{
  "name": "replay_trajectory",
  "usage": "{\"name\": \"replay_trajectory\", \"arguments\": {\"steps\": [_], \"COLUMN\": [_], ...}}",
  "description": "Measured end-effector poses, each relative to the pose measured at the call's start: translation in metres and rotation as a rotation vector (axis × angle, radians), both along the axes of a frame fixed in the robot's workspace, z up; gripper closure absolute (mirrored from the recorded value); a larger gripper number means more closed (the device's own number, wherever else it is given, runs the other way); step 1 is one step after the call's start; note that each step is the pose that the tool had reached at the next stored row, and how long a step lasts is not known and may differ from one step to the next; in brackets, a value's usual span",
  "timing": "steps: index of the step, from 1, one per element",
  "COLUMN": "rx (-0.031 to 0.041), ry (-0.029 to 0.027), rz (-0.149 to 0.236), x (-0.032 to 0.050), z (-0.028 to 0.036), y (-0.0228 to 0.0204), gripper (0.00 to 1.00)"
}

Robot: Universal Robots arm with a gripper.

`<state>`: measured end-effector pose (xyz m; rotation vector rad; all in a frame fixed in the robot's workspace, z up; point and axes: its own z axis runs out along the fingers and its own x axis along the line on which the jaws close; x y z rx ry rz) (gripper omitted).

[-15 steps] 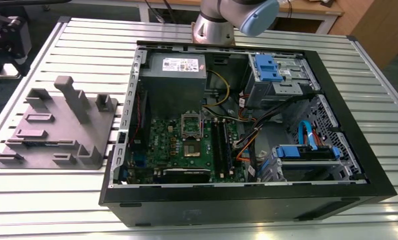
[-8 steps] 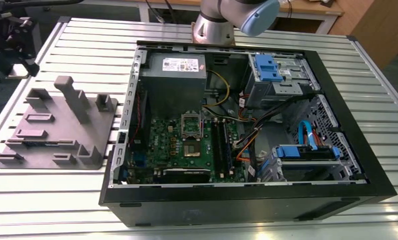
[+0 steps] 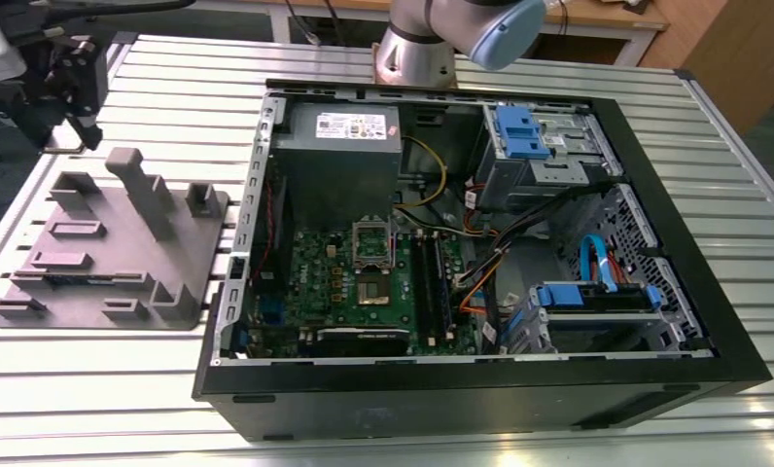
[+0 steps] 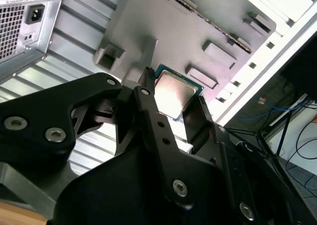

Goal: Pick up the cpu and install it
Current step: 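Pick up the cpu and move it towards the insertion slot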

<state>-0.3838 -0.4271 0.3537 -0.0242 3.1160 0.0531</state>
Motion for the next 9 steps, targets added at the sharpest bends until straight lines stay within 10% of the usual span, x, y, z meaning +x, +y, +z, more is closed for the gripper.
{"name": "replay_trajectory", "arguments": {"steps": [9], "rx": [-0.0001], "ry": [0.0045], "rz": [0.000], "x": [0.0333], "z": [0.0000], "y": [0.0000], "gripper": [0.53]}}
